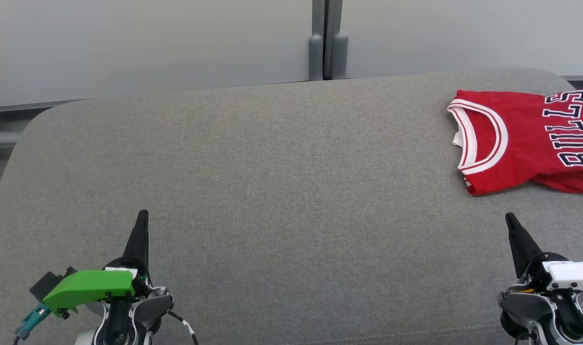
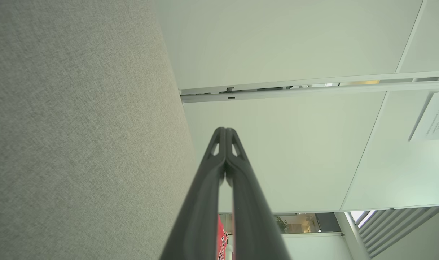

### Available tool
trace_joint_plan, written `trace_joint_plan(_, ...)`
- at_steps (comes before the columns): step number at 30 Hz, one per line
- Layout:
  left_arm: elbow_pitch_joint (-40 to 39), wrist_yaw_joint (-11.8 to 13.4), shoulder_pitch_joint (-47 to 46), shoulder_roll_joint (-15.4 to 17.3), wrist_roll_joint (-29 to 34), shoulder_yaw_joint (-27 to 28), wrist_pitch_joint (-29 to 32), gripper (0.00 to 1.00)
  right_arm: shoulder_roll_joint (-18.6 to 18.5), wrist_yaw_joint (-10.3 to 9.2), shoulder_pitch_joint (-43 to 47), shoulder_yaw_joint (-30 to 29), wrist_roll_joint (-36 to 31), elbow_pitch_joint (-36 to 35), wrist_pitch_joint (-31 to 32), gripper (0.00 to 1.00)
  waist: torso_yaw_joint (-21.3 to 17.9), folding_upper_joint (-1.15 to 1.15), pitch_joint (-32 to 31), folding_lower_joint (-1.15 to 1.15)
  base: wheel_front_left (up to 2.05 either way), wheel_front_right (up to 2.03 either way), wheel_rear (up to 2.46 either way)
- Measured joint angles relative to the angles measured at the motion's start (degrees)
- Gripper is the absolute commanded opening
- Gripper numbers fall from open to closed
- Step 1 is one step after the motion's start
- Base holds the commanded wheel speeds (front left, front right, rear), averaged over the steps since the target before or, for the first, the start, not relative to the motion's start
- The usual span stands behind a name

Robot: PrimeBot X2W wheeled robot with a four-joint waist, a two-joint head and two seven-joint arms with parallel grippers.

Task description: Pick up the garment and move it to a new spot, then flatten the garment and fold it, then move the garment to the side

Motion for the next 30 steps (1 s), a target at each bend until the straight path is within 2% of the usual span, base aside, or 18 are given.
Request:
trace_joint_plan(7,-0.01,-0.54,-0.22,-0.51,-1.96,0.98,0.44,0.0,-0.01,0.0,-0.27,-0.48,2.79,0.19,0.45,0.0,-0.14,0.0,0.1,0.0,0.0,0.0,0.0)
trace_joint_plan(30,-0.01,-0.54,-0.26,-0.54,-1.98,1.01,0.45,0.0,-0.02,0.0,-0.28,-0.49,2.85,0.22,0.46,0.0,-0.15,0.0,0.1,0.0,0.0,0.0,0.0)
